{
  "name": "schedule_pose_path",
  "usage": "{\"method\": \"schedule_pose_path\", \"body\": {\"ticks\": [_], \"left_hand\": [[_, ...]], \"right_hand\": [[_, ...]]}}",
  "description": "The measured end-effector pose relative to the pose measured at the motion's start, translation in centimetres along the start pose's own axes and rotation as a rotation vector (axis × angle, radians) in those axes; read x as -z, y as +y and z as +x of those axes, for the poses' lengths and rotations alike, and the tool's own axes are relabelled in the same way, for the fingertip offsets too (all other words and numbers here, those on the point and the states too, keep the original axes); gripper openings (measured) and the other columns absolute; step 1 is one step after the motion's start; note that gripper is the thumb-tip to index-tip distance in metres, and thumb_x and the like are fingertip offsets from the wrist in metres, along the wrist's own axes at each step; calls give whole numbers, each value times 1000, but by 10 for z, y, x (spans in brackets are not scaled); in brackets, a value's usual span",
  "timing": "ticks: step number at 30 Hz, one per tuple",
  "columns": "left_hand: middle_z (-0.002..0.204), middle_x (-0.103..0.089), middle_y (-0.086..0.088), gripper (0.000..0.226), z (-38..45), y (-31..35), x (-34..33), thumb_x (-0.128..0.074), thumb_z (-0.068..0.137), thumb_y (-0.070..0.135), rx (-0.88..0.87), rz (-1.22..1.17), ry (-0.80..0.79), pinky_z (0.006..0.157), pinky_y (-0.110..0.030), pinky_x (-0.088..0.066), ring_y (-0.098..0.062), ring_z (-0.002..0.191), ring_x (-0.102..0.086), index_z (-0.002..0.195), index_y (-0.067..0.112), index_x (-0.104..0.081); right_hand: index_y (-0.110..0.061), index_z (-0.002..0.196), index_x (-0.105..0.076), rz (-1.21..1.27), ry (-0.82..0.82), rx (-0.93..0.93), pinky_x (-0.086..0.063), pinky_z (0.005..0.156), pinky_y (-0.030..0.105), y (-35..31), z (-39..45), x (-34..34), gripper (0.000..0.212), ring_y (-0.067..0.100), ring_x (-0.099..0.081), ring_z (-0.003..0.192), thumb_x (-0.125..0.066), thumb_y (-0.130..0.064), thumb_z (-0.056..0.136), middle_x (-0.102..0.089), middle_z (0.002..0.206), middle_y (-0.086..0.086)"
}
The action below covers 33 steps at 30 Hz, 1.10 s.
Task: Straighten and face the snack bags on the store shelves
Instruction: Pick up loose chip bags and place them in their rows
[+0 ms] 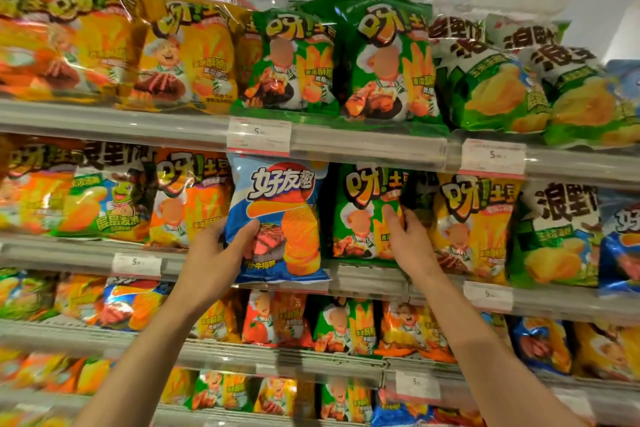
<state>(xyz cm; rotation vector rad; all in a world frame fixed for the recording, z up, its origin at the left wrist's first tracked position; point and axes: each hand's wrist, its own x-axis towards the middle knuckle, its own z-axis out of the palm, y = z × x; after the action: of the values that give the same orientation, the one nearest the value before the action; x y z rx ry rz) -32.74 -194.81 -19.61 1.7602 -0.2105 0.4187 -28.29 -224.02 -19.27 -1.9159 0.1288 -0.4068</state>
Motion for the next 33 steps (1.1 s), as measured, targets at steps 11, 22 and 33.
{"method": "schedule_pose_path", "body": {"ticks": [11, 22, 33], "left_hand": [[113, -76, 6, 28, -11, -10, -15, -59, 100, 35, 46, -118, -42, 87, -35, -58, -11, 103, -73, 125, 22, -66], [109, -76, 13, 23, -48, -11, -50, -60, 100, 27, 95, -254, -185, 81, -18, -58, -7, 101, -73, 122, 24, -66], [110, -74, 18, 26, -70, 5, -146, -62, 96, 37, 97, -232, -350, 86, -28, -57, -3, 103, -71, 122, 32, -64]], "right_hand": [[-12, 151, -43, -67, -86, -22, -39, 104, 25, -1, -16, 30, 69, 17, -51, 134, -61, -50, 96, -53, 148, 1], [-27, 140, -54, -37, -251, -31, -44, 99, 16, -4, -99, 23, 64, -8, -57, 116, -58, -60, 85, -61, 130, -20], [-30, 132, -52, 44, -15, -92, -52, 101, 37, 38, -116, 92, 74, 10, -60, 116, -72, -64, 70, -61, 124, -12]]}}
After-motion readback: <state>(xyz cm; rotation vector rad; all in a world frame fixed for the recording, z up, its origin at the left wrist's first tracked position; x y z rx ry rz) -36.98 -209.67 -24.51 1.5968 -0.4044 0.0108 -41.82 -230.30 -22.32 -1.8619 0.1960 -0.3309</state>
